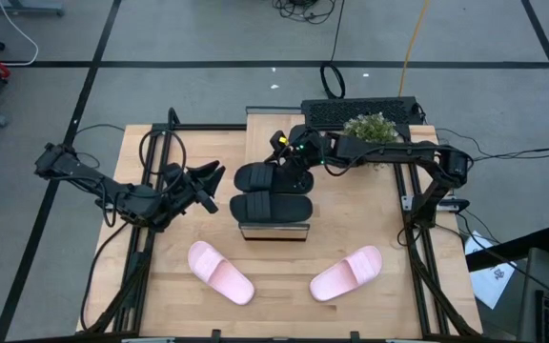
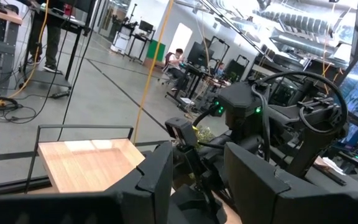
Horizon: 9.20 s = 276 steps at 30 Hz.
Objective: Pick and place slides into the shelf
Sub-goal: Put the left pink slide on the shelf
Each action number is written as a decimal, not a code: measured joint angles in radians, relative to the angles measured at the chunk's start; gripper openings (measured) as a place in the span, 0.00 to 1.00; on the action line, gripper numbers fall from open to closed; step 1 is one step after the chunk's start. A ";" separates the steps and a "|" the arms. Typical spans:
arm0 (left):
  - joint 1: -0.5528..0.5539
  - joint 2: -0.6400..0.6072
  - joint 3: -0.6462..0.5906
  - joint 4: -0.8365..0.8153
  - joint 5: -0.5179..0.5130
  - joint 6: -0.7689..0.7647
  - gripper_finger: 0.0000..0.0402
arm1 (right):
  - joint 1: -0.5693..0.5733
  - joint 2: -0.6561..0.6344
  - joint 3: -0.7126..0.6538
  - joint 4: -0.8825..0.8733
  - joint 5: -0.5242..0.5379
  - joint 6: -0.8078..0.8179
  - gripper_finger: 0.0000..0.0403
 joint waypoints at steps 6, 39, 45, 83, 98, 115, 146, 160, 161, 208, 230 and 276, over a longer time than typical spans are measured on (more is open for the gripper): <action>0.000 0.000 0.000 0.000 0.000 0.007 0.35 | 0.005 -0.029 0.000 -0.004 0.001 0.002 0.41; -0.160 -0.006 0.000 0.014 0.125 0.053 0.35 | 0.473 -0.392 0.000 -0.592 0.712 0.641 0.41; -0.268 -0.001 0.000 0.017 0.037 -0.007 0.35 | 0.634 -0.396 0.000 -0.726 0.790 0.902 0.41; -0.595 -0.057 0.000 -1.261 0.549 -1.709 0.15 | 0.926 -0.393 0.000 -0.608 0.781 1.375 0.41; -0.584 -0.058 -0.298 -0.768 0.588 -1.725 0.43 | 0.906 -0.393 0.000 -0.567 0.781 1.311 0.41; -0.562 -0.058 -0.446 -0.609 0.646 -1.732 0.53 | 0.907 -0.393 0.000 -0.514 0.779 1.318 0.41; -0.379 -0.058 -0.584 -0.268 0.840 -1.480 0.53 | 0.905 -0.393 0.000 -0.466 0.788 1.316 0.41; -0.369 -0.057 -0.584 -0.265 0.839 -1.449 0.53 | 0.905 -0.393 0.000 -0.466 0.789 1.317 0.41; -0.369 -0.057 -0.584 -0.261 0.837 -1.449 0.53 | 0.905 -0.393 0.000 -0.466 0.789 1.316 0.41; -0.433 -0.115 -0.001 -0.485 0.507 -1.175 0.00 | 0.908 -0.401 0.000 -0.435 0.844 1.154 0.41; 0.524 -0.177 0.558 -1.243 0.897 -0.690 0.00 | 0.787 -0.536 0.000 0.164 1.175 0.406 0.41; 1.116 0.525 0.417 -0.550 1.681 -0.540 0.00 | 0.730 -0.569 0.000 0.123 1.387 0.323 0.41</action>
